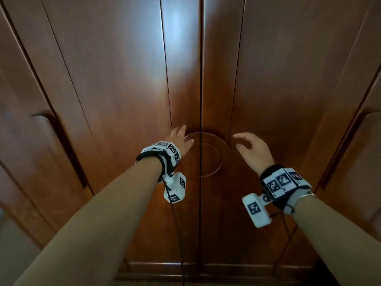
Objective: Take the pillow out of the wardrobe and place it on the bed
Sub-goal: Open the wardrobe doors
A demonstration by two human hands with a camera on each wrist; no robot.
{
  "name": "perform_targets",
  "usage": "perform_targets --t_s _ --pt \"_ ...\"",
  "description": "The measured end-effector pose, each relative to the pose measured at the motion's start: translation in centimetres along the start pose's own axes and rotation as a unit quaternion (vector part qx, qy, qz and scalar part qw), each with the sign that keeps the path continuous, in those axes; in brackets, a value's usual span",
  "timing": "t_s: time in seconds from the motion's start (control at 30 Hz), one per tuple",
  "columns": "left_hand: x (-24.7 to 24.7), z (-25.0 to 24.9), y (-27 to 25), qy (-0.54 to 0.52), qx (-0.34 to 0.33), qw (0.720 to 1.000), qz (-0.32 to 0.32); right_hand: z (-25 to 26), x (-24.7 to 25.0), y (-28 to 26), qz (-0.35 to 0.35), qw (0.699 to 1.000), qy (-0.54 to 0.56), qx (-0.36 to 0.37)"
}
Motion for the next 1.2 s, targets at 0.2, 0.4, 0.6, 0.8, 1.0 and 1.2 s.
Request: perform_targets --t_s 0.2,0.4,0.6,0.8,1.0,1.2 --pt "-2.8 0.1 0.4 0.017 -0.012 1.000 0.003 -0.7 -6.4 1.8 0.090 0.993 -0.071 0.019" --pt "-2.5 0.2 0.5 0.061 -0.015 0.998 0.020 -2.0 -9.4 2.6 0.154 0.979 -0.132 0.016" --pt "-1.7 0.3 0.8 0.027 -0.010 1.000 0.003 -2.5 -10.1 2.7 0.174 0.967 -0.187 0.007" --pt "-1.1 0.0 -0.7 0.022 -0.010 1.000 -0.014 -2.0 -10.0 2.1 0.189 0.965 -0.183 -0.011" --pt "-0.3 -0.4 -5.2 0.028 -0.027 0.999 -0.033 1.4 -8.3 -0.1 0.213 0.974 -0.066 -0.034" --pt "1.4 0.1 -12.9 -0.011 0.002 0.997 -0.083 6.0 -9.9 -5.9 0.311 0.946 0.083 0.027"
Point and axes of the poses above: each hand's wrist, its own y-axis towards the middle knuckle, its own x-axis out of the back of the hand, z = x × y, the point moved 8 cm from there along y, towards the middle knuckle, and after that the axes turned 8 degrees about -x, right-handed, at the moved point
